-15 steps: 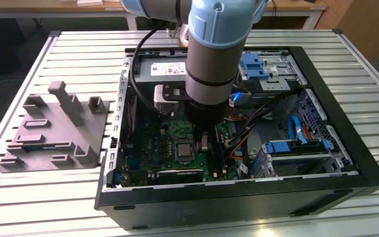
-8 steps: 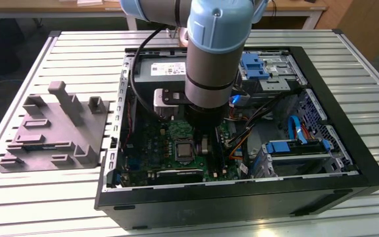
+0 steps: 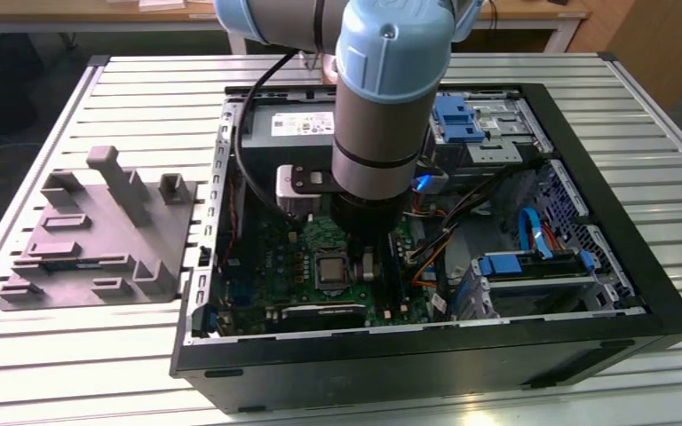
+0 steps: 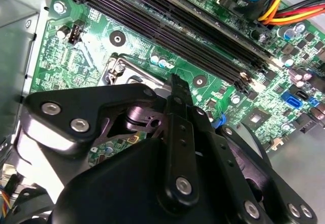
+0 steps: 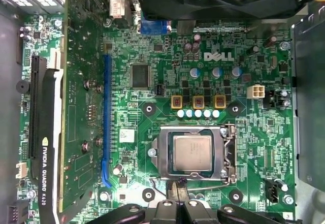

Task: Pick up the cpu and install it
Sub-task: 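Install the first cpu locking lever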

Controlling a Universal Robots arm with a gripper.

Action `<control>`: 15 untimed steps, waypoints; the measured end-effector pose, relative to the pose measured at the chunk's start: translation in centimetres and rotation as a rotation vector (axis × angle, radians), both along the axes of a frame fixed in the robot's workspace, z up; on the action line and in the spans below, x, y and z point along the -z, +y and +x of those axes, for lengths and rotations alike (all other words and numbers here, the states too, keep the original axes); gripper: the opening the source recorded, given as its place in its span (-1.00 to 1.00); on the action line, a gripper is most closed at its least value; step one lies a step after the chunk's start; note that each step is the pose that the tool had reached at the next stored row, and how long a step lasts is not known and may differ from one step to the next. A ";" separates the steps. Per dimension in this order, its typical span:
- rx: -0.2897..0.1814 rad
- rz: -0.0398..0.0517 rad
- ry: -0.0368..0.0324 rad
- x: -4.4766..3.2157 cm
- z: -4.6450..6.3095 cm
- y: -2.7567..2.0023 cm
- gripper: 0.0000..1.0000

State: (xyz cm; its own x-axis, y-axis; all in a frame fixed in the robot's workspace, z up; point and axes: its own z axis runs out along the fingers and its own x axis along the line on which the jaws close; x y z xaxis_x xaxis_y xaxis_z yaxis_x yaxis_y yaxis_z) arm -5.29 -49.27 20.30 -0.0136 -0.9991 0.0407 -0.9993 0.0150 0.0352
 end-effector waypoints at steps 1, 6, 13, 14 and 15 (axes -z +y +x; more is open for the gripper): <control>0.000 0.0000 0.0000 0.06 0.0 -0.02 -0.79; -0.002 0.0001 0.0000 0.37 0.0 -0.14 -0.79; -0.003 -0.0001 0.0000 0.75 0.0 -0.17 -0.79; -0.003 0.0000 0.0000 0.79 0.0 -0.17 -0.79; -0.003 0.0000 0.0000 0.82 0.0 -0.17 -0.79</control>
State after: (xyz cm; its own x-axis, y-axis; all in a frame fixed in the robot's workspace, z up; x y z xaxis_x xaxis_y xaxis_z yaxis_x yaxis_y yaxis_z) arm -5.29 -49.44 19.47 -0.0103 -0.9991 0.0407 -0.9993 0.0117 0.0352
